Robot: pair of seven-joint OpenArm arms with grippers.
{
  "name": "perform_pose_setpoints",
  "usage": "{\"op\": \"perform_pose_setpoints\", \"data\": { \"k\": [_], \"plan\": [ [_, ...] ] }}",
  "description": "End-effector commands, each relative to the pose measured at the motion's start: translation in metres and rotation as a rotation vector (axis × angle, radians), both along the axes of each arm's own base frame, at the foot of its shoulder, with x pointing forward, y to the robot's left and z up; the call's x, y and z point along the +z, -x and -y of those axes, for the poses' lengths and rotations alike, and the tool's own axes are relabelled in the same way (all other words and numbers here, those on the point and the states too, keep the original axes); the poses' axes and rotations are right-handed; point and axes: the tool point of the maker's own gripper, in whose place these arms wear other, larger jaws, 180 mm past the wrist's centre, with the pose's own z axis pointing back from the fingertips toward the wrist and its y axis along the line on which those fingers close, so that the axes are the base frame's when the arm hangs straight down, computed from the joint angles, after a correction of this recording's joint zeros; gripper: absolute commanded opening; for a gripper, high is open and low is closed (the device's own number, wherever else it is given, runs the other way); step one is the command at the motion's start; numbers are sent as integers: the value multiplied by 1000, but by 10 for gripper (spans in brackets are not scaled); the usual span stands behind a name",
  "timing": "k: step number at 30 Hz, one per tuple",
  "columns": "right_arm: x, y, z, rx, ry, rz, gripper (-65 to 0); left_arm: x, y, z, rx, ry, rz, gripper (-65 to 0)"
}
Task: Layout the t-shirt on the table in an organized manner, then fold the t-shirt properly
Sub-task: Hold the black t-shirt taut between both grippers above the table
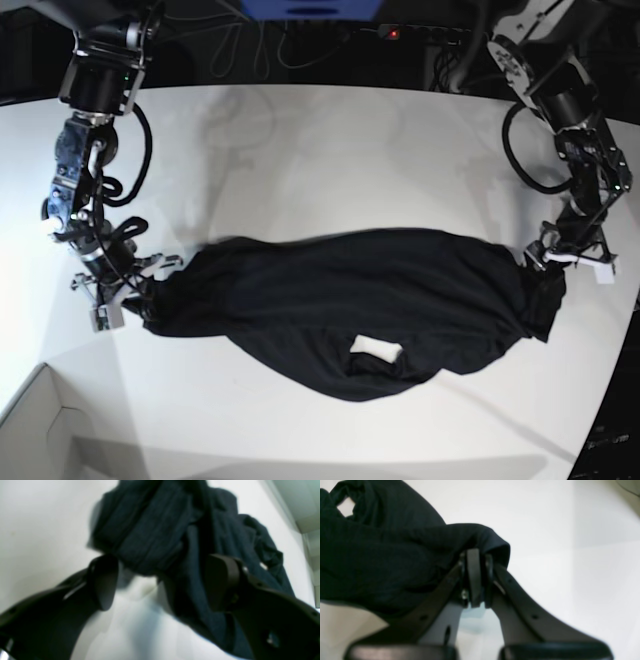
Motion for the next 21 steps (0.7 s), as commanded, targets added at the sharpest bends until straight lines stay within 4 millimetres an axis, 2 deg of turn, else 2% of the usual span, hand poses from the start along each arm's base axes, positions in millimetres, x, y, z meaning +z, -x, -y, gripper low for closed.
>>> {"op": "perform_pose_setpoints", "data": {
  "k": [1,4,6,16,18,21],
  "plan": [
    [23,-11,5,-9,-7,75,-650,22,-11,-10,14,-21,68,-134],
    [23,-11,5,-9,-7,75,-650,22,-11,-10,14,-21,70,-135],
    [23,-11,5,-9,-7,75,-650,23,-11,-10,15,-22,72,-171],
    [22,-11,5,-9,-6,73,-650,26,-12,-13,16,-28,78,-647],
    [18,-10,5,-10,-10,61,-650,28,-13,-12,6,-33,81,-650],
    [8,-8,15,-20,-3,29,-650,45,-14,-15,14,-33,135,-649]
  ]
}}
